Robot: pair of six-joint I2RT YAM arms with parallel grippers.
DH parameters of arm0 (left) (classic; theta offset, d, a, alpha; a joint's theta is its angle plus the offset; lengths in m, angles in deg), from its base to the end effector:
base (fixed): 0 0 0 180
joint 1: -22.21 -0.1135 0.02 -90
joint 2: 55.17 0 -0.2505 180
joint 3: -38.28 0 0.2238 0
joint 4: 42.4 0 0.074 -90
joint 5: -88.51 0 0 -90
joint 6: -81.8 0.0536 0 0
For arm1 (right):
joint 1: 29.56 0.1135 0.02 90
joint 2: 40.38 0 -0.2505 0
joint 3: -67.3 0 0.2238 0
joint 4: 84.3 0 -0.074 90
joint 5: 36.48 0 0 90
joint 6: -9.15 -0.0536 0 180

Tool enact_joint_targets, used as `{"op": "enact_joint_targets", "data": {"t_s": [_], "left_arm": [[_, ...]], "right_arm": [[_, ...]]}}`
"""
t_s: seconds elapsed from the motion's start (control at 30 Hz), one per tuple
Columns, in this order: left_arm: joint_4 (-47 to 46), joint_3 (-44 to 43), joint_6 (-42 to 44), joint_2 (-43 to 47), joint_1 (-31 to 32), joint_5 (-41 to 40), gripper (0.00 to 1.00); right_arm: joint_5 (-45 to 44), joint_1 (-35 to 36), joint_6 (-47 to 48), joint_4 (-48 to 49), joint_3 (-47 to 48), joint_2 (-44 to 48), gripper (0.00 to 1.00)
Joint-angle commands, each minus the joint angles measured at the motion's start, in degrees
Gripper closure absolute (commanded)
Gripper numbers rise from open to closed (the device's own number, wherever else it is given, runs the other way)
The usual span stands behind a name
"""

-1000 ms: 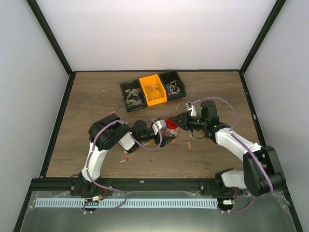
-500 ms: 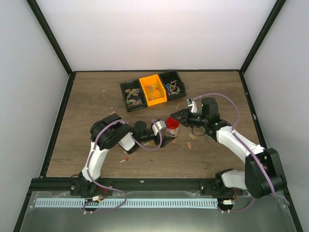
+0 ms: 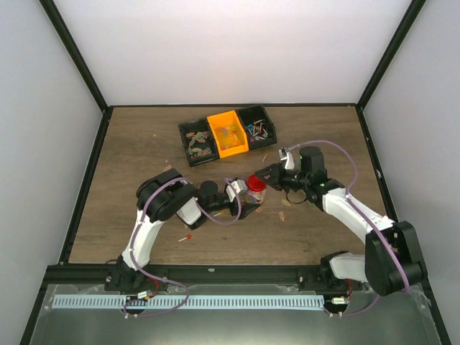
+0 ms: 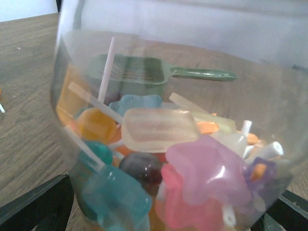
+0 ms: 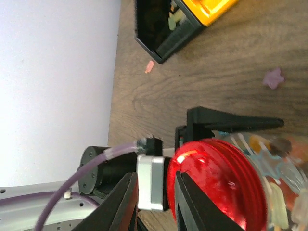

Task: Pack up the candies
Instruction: Screw the box lid onto the packing bottle.

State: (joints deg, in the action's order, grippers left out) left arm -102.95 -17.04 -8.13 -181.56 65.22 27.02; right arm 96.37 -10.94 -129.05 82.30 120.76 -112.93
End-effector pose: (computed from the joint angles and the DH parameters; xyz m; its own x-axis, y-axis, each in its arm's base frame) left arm 0.2460 -0.2645 0.0813 -0.1324 0.1249 -0.9833 0.9427 0.3223 -0.0859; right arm 0.2271 0.1150 0.2184 -0.9190 0.2671 -0.2899 -0.1389 0.4689 0.8723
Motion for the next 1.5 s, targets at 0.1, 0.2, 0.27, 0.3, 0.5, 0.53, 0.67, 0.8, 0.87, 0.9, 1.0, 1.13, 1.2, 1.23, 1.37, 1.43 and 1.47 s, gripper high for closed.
{"op": "enact_joint_targets", "data": {"t_s": [0.1,0.2,0.27,0.3,0.5,0.53,0.67,0.8,0.87,0.9,1.0,1.13,1.2,1.23,1.37,1.43,1.47], "left_arm": [[-3.3,-0.2,0.1,-1.4,-0.2,0.1,0.04],[-3.6,-0.2,0.1,-1.6,-0.2,0.1,0.04],[-3.8,-0.1,0.2,-1.7,-0.2,0.1,0.04],[-4.0,-0.1,0.2,-1.8,-0.3,0.1,0.04],[-4.1,0.0,0.3,-2.0,-0.5,0.0,0.07],[-4.1,0.0,0.3,-2.0,-0.5,-0.2,0.07],[-4.5,-0.1,0.2,-2.3,-0.5,-0.1,0.1],[-4.8,-0.3,0.2,-2.5,-0.6,0.3,0.12],[-4.8,-0.3,0.2,-2.7,-0.6,0.6,0.12],[-4.9,-0.3,0.2,-2.7,-0.6,0.6,0.13],[-4.9,-0.3,0.2,-2.7,-0.6,0.6,0.13],[-5.0,-0.2,0.0,-3.0,-0.6,0.8,0.16],[-5.0,-0.3,-0.1,-3.1,-0.7,0.8,0.17],[-5.0,-0.3,0.0,-3.1,-0.6,0.8,0.17],[-4.9,-0.5,-0.2,-3.2,-0.7,1.1,0.17],[-4.9,-0.5,-0.2,-3.3,-0.7,1.1,0.17],[-4.9,-0.6,-0.2,-3.3,-0.7,1.1,0.17]], "right_arm": [[-8.8,0.4,10.4,-9.6,9.3,4.1,0.78],[-14.6,0.3,14.8,-11.5,9.5,3.7,0.8],[-16.4,0.3,17.3,-10.8,8.8,3.2,0.8],[-17.1,0.3,18.4,-11.0,8.7,2.9,0.77],[-18.5,0.3,23.4,-10.3,8.6,1.9,0.59],[-18.1,0.4,23.9,-10.2,8.6,1.7,0.59],[-17.1,0.4,24.5,-9.9,8.6,-0.3,0.62],[-16.7,0.4,24.4,-9.6,7.7,-1.3,0.65],[-16.5,0.3,24.3,-9.5,7.3,-1.5,0.67],[-16.5,0.4,24.2,-9.5,7.1,-1.7,0.68],[-16.3,0.4,24.2,-9.3,6.6,-1.8,0.71],[-15.4,0.4,24.1,-8.9,6.2,-2.1,0.74],[-14.9,0.4,24.0,-8.6,6.0,-2.1,0.75],[-14.6,0.4,24.0,-8.4,5.7,-2.1,0.75],[-14.0,0.5,24.0,-7.9,4.9,-2.3,0.75],[-13.7,0.5,23.9,-7.6,4.4,-2.3,0.76],[-13.4,0.5,23.8,-7.5,4.1,-2.4,0.76]]}}
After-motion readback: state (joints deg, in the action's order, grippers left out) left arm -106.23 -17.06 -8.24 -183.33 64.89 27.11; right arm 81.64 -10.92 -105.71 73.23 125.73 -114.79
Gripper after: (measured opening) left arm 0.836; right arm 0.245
